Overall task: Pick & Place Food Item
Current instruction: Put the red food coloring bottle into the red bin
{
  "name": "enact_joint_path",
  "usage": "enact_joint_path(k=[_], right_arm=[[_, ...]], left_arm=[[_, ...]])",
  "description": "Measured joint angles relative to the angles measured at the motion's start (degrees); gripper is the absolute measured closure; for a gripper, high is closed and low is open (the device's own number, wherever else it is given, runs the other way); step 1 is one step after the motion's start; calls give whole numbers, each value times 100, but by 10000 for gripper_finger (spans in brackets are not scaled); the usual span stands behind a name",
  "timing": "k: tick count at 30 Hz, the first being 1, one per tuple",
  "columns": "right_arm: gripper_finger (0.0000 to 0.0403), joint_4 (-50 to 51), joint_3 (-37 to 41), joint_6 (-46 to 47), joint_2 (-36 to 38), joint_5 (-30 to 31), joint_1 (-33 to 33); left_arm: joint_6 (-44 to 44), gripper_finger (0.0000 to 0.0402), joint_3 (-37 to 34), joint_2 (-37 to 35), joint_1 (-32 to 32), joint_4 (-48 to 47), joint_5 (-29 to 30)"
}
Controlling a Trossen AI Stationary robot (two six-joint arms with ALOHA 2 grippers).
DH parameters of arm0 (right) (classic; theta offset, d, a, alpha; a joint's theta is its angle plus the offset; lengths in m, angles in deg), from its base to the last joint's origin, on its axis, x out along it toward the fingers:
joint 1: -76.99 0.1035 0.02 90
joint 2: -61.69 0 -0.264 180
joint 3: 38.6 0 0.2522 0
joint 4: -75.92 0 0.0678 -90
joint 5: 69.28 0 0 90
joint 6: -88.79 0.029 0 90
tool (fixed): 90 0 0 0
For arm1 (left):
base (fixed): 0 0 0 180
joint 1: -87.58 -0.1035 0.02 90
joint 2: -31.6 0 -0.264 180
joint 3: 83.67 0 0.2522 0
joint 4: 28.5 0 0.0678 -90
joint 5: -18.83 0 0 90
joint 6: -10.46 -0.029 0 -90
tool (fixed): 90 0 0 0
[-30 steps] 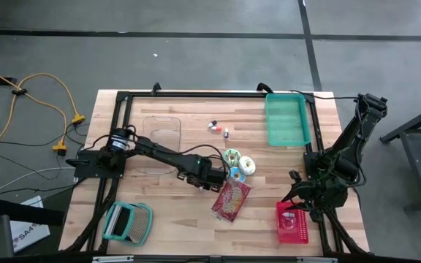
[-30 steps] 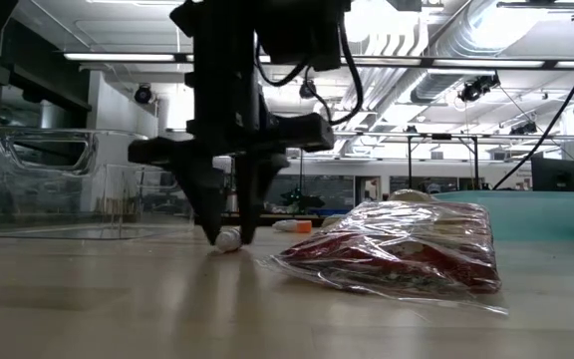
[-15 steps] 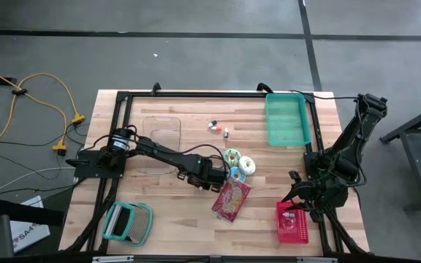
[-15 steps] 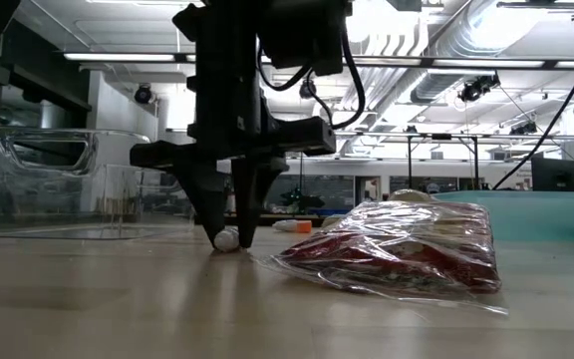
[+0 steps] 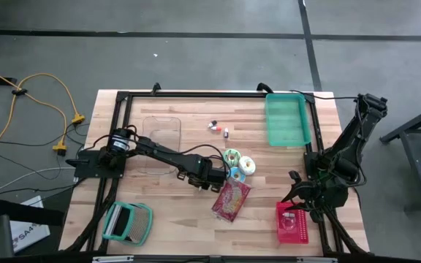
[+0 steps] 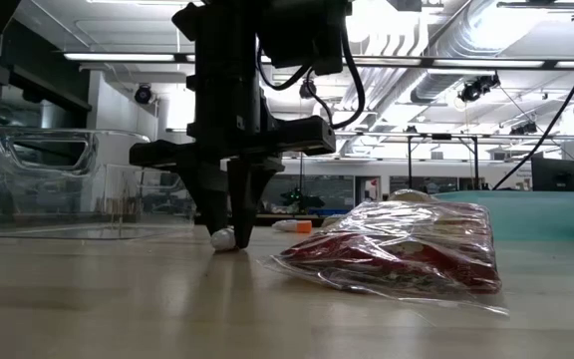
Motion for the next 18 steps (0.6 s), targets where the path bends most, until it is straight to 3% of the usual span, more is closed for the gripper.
enact_joint_path(k=[9,18], right_arm=[[284,-1,0,0,0,0,0],[284,2,0,0,0,0,-1]], left_arm=[[-513,330,-6,-122,0,459,233],[-2185,330,-6,-695,-39,1823,736]])
